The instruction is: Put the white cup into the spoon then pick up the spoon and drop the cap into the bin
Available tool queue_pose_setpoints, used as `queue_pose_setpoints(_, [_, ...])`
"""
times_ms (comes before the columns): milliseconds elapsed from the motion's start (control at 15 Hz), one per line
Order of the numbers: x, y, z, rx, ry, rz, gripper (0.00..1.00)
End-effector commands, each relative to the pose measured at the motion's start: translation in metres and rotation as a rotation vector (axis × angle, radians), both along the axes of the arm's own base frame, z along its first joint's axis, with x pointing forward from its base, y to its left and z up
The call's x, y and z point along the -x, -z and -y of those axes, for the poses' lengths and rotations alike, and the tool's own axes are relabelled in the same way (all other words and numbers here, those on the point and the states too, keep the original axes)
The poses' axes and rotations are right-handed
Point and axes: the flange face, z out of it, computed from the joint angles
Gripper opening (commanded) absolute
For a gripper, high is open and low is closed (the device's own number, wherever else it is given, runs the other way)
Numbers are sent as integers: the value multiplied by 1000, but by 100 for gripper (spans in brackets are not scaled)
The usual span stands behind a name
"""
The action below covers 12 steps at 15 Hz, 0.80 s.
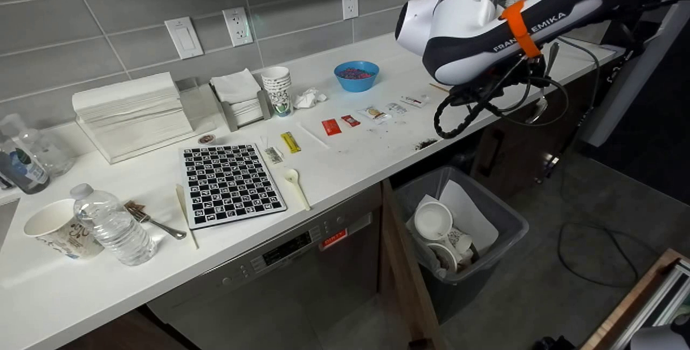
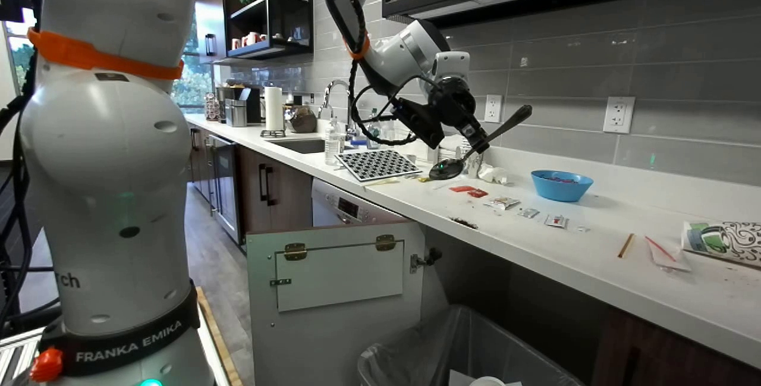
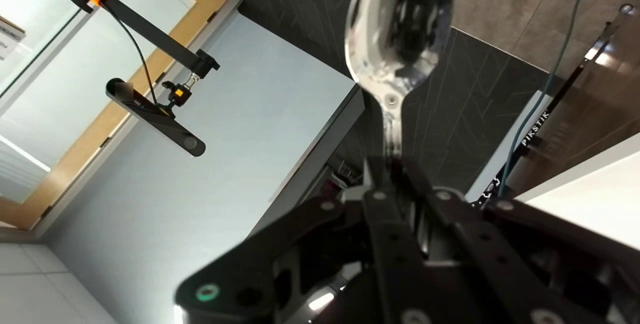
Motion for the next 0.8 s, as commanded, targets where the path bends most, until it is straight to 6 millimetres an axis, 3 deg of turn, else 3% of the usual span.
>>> queue_pose_setpoints(0, [-8,0,-2,30,-15,-32,3])
queue_pose_setpoints(400, [-11,-1,0,2,-19,1,3])
queue_pose_setpoints(733, [-15,-2,9,-150,-63,251,3])
